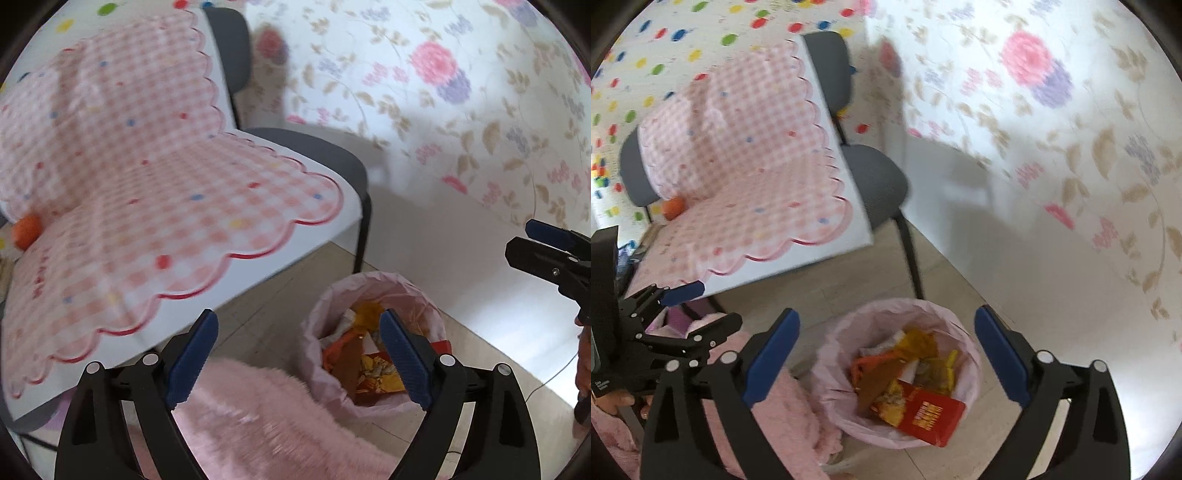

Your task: Collect trash

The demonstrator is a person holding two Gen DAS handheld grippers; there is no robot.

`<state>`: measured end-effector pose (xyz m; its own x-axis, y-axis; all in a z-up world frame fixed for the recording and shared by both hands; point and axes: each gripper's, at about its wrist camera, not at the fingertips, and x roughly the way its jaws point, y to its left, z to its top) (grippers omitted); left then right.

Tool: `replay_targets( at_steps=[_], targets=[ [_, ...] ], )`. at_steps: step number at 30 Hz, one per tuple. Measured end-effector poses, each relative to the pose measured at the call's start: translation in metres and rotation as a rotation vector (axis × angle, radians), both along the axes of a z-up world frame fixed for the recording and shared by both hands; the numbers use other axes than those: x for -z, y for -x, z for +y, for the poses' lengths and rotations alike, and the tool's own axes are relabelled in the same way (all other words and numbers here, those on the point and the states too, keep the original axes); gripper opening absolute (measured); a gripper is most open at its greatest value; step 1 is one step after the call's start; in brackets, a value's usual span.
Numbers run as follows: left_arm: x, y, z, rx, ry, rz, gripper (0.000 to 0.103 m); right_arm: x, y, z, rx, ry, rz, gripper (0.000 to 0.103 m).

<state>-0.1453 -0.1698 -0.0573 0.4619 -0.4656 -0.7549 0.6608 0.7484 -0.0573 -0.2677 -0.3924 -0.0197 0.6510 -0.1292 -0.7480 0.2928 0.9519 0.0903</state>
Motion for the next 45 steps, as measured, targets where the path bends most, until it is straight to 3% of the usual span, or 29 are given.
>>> replay_targets(
  at_steps=[8, 12, 18, 23, 31, 45],
  targets=[
    [-0.052, -0.011, 0.069, -0.227, -0.08, -0.056, 0.094, -0.041, -0.034, 0.053, -0.157, -0.02, -0.082, 0.097],
    [-0.073, -0.011, 0.107, -0.337, -0.088, -0.08, 0.095, -0.056, -0.05, 0.082, -0.247, -0.004, -0.07, 0.097],
    [-0.091, -0.005, 0.156, -0.508, -0.09, -0.109, 0.095, -0.069, -0.064, 0.123, -0.347, 0.073, -0.058, 0.097],
    [-0.096, 0.0, 0.191, -0.605, -0.094, -0.075, 0.095, -0.076, -0.072, 0.143, -0.383, 0.106, -0.046, 0.097],
    [-0.102, 0.006, 0.221, -0.661, -0.101, -0.072, 0.095, -0.087, -0.076, 0.16, -0.398, 0.108, -0.062, 0.097],
    [-0.102, 0.005, 0.224, -0.675, -0.102, -0.068, 0.095, -0.08, -0.08, 0.159, -0.381, 0.094, -0.039, 0.097]
  ],
)
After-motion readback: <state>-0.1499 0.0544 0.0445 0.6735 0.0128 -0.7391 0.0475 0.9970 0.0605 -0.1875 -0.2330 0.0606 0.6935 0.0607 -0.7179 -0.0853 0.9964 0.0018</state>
